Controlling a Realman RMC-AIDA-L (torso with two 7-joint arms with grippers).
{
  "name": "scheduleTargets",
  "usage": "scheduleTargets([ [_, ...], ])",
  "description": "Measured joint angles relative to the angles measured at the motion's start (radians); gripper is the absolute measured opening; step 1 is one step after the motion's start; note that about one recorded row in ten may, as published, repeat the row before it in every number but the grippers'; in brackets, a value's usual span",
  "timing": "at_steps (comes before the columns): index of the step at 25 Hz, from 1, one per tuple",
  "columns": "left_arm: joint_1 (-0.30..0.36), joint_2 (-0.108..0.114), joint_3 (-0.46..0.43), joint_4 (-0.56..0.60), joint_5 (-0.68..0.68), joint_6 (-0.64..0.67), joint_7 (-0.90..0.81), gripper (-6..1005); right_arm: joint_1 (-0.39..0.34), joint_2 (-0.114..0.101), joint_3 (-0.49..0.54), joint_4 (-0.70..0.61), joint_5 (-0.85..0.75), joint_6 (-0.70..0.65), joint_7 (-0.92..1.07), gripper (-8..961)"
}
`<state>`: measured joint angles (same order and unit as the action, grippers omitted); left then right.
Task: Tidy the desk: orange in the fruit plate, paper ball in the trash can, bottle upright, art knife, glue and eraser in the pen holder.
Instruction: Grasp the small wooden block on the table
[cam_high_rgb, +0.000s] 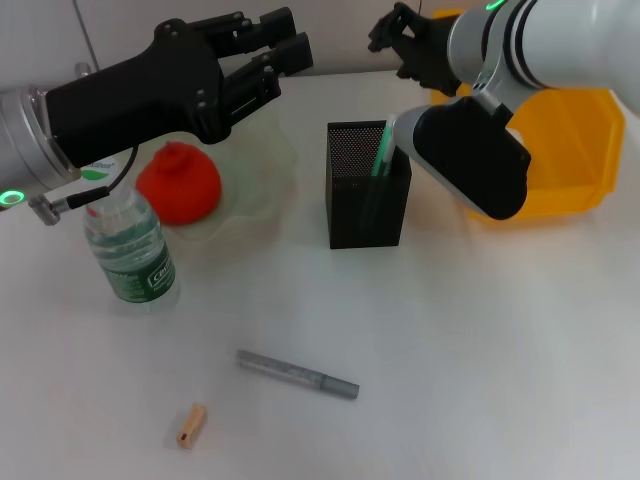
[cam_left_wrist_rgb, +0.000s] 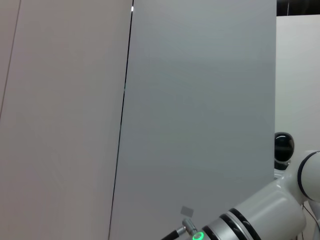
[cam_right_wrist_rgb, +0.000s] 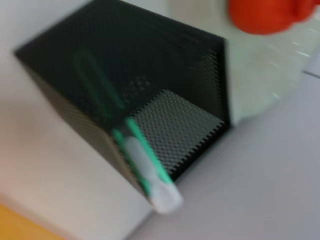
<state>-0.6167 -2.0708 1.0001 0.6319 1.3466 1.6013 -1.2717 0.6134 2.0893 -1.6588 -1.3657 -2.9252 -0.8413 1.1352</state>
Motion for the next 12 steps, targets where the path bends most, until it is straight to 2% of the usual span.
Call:
scheduleTargets([
  [2,0.000,0.000,0.000,0.000,-0.002,0.004,0.000,353,-0.006,0.000,0.019,-0.022,0.001,0.025,0.010,429],
  [7,0.000,0.000,-0.005,0.000,-0.008,0.008,0.000,354,-0.035,-0.002,0.067,-0.041,0.003,0.117,0.028,448],
  [12,-0.005,0.001,-0.008,0.000,-0.008,0.009,0.000,355,-0.075,-0.002,0.115,-0.067,0.004,0.189,0.098,661],
])
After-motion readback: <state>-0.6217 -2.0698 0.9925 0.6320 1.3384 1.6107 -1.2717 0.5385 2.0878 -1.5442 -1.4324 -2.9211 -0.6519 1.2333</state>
